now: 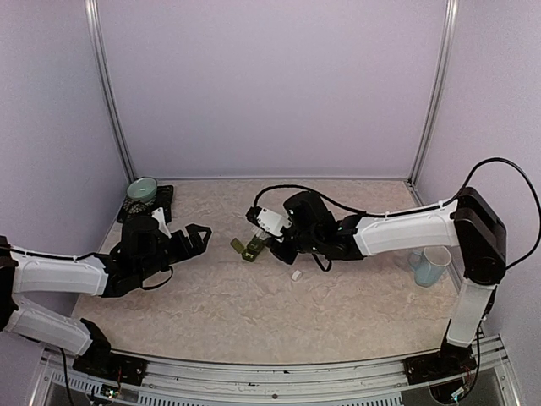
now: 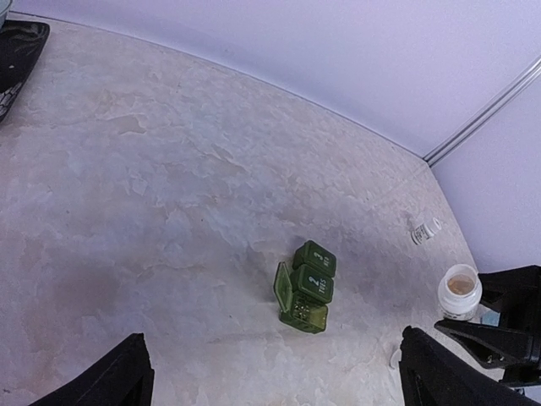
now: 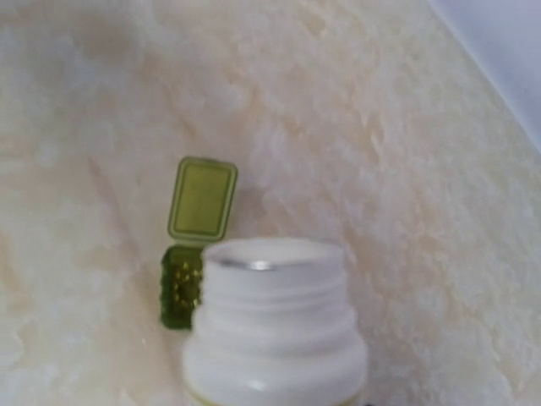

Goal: Sort the pills into containers
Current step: Pour the pill into the compartment of the pill container, then pass from the right arm to the left

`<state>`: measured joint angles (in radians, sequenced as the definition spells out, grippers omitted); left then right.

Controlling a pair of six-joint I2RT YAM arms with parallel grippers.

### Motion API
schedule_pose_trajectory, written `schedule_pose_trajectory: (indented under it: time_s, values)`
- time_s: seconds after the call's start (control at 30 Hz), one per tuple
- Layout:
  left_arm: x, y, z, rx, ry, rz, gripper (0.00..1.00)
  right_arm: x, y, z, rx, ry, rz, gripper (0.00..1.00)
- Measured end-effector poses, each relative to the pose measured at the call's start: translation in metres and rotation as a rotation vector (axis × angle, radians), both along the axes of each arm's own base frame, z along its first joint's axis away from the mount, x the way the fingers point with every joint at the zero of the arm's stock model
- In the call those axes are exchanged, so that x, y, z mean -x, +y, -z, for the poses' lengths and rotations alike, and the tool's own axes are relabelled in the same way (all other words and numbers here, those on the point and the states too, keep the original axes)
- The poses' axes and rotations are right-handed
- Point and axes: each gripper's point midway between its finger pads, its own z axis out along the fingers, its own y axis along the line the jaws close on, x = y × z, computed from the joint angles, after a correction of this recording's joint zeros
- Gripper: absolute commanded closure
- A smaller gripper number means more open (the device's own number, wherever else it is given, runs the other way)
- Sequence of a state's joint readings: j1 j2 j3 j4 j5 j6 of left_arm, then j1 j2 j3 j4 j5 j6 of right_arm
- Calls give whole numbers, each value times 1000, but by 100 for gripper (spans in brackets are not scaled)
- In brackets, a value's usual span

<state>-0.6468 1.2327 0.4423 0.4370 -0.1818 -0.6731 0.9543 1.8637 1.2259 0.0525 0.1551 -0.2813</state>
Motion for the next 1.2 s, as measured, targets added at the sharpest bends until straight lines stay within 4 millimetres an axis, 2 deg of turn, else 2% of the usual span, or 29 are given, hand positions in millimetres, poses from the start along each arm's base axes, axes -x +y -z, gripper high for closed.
schedule_pose_trajectory:
  time_s: [0.43,0.7,0.87,1.03,1.2]
  values:
    - [2,-6,0,3,-2,30,1,15,-26,-55,-253,-52,-14,100]
    - [7,-18,1,-10,-13,72,1,29,-54,-95,-420,-111,-10,99]
    - [11,-34,-4,-24,-32,119,1,39,-77,-115,-521,-153,4,97]
    - [18,-54,-16,-33,-79,181,1,43,-99,-122,-588,-165,32,99]
    - [28,-84,-37,-28,-143,274,1,47,-119,-124,-637,-159,55,99]
